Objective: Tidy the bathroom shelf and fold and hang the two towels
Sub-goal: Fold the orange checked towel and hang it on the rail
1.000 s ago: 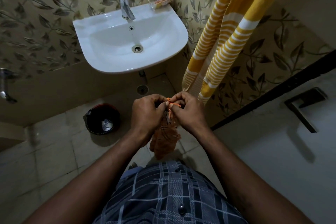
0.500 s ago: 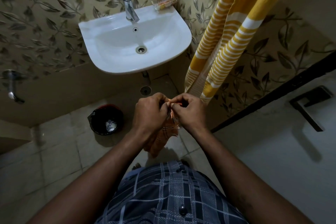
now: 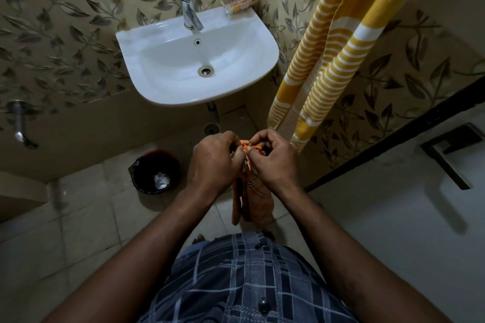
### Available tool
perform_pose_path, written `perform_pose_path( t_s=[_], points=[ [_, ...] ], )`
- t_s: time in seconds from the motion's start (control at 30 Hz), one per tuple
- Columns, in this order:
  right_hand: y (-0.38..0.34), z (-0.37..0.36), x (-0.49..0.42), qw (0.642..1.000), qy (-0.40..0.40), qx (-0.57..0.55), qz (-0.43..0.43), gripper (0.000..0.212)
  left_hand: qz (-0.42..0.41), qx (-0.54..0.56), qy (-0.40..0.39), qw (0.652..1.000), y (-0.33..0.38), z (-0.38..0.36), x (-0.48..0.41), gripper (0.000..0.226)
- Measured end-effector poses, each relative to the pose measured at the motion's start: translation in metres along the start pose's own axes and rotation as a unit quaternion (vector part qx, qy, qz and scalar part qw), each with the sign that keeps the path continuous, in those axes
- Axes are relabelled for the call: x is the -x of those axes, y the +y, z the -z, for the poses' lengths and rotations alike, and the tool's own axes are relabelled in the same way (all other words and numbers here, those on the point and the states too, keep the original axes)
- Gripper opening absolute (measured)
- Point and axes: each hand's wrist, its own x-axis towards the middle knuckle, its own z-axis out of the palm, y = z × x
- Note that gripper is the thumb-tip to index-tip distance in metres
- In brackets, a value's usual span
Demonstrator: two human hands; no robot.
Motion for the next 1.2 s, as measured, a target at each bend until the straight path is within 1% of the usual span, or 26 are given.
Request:
perform_pose_path(
  t_s=[0.03,0.1,0.17,0.23,0.3,0.37,0.47,0.53,0.57,0.73,0.87,0.97,1.07,1.13,1.2],
  points=[
    [0.000,0.000,0.000,1.000,0.001,0.006,0.000,0.017,0.007,-0.005,-0.002,1.000,0.000,0.002,-0.002,0.008],
    [0.000,0.001,0.000,1.000,0.005,0.015,-0.001,0.017,0.053,0.009,-0.015,0.998,-0.002,0.006,-0.007,0.007],
    [0.001,0.001,0.000,1.000,0.004,0.024,-0.004,0.018,0.093,0.004,-0.050,0.994,-0.004,0.010,-0.013,0.010],
    [0.001,0.002,0.001,0.999,0.001,0.033,-0.005,0.017,0.099,-0.010,-0.082,0.992,-0.004,0.013,-0.017,0.013],
    [-0.001,0.003,0.001,0.999,-0.003,0.036,-0.004,0.017,0.110,0.012,-0.085,0.990,-0.005,0.016,-0.021,0.011],
    [0.000,0.004,-0.001,0.999,-0.001,0.040,-0.012,0.018,0.100,0.031,-0.080,0.991,-0.007,0.018,-0.024,0.008],
    [0.003,0.007,-0.003,0.999,0.016,0.034,-0.021,0.021,0.038,0.093,-0.072,0.992,-0.006,0.022,-0.023,0.010],
    [0.003,0.008,-0.007,0.999,0.018,0.027,-0.028,0.020,0.034,0.131,-0.073,0.988,-0.004,0.024,-0.024,0.009],
    [0.003,0.008,-0.008,0.999,0.017,0.027,-0.028,0.020,0.041,0.131,-0.074,0.988,-0.005,0.025,-0.024,0.009],
    [0.001,0.008,-0.006,0.999,0.004,0.040,-0.015,0.018,0.030,0.029,-0.058,0.997,-0.008,0.026,-0.030,0.010],
    [-0.002,0.005,-0.004,0.999,-0.011,0.043,-0.010,0.016,0.043,0.038,-0.085,0.995,-0.007,0.031,-0.035,0.010],
    [-0.005,0.003,-0.005,0.999,-0.014,0.042,-0.007,0.014,0.056,0.014,-0.115,0.992,-0.005,0.032,-0.036,0.011],
    [-0.004,0.004,-0.007,0.999,-0.010,0.042,-0.012,0.015,0.055,-0.080,-0.121,0.988,0.000,0.034,-0.040,0.015],
    [-0.003,0.003,-0.007,0.999,-0.010,0.044,-0.016,0.016,0.062,-0.154,-0.119,0.979,0.004,0.038,-0.041,0.010],
    [-0.003,0.003,-0.007,0.999,-0.010,0.046,-0.017,0.016,0.079,-0.206,-0.118,0.968,0.005,0.041,-0.043,0.014]
  ],
)
